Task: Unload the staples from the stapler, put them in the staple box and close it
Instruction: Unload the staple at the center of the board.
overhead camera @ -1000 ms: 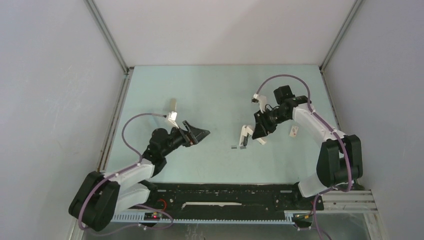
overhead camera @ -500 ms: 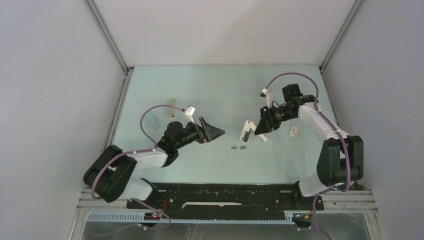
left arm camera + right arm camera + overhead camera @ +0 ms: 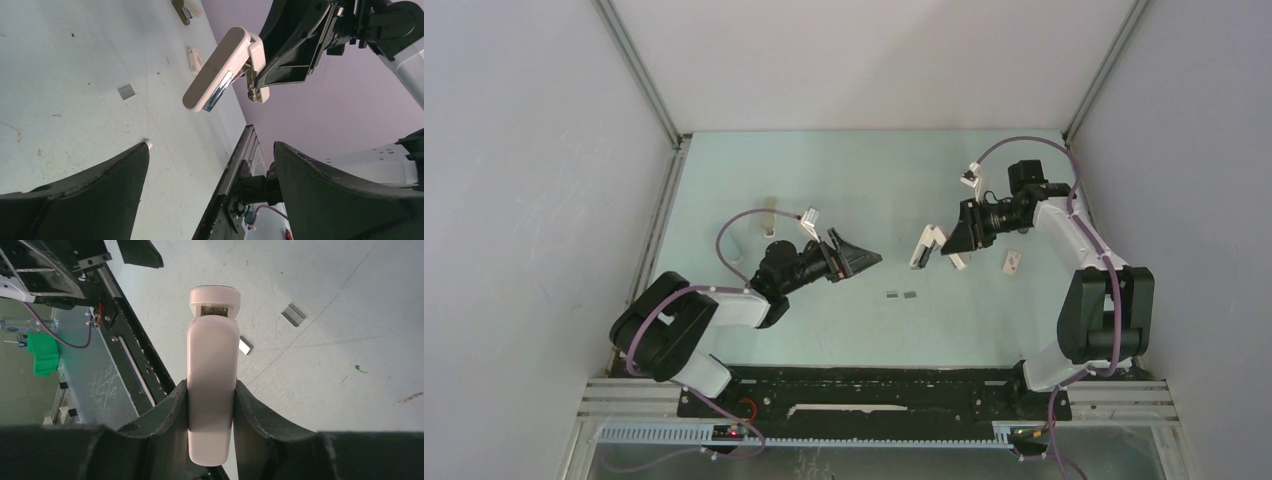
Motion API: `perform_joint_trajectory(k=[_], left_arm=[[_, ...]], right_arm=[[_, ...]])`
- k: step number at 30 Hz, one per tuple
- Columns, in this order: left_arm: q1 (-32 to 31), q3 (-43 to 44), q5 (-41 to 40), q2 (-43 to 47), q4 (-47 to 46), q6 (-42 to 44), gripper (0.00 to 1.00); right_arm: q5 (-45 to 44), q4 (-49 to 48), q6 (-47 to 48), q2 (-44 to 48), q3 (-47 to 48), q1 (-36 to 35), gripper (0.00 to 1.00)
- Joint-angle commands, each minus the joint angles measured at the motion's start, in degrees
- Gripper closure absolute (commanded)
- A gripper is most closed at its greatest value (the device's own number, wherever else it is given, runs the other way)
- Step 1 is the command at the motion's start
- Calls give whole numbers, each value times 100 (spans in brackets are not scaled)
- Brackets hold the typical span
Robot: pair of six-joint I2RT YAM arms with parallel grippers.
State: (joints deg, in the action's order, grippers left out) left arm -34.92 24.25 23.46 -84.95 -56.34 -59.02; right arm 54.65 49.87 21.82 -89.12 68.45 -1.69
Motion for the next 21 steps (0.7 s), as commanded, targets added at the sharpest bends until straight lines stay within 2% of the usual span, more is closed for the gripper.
perform_joint_trajectory(k=[1, 7, 21], left_arm=[[-54, 320, 178, -341, -890, -490, 0], [-76, 441, 278, -923, -1835, -1154, 1], [-222, 1196, 584, -1944, -2270, -1594, 8]], right_arm=[[431, -78, -144, -62, 368, -12, 100], [745, -86, -349, -240, 673, 51, 100], [1361, -123, -599, -349, 708, -62, 100]])
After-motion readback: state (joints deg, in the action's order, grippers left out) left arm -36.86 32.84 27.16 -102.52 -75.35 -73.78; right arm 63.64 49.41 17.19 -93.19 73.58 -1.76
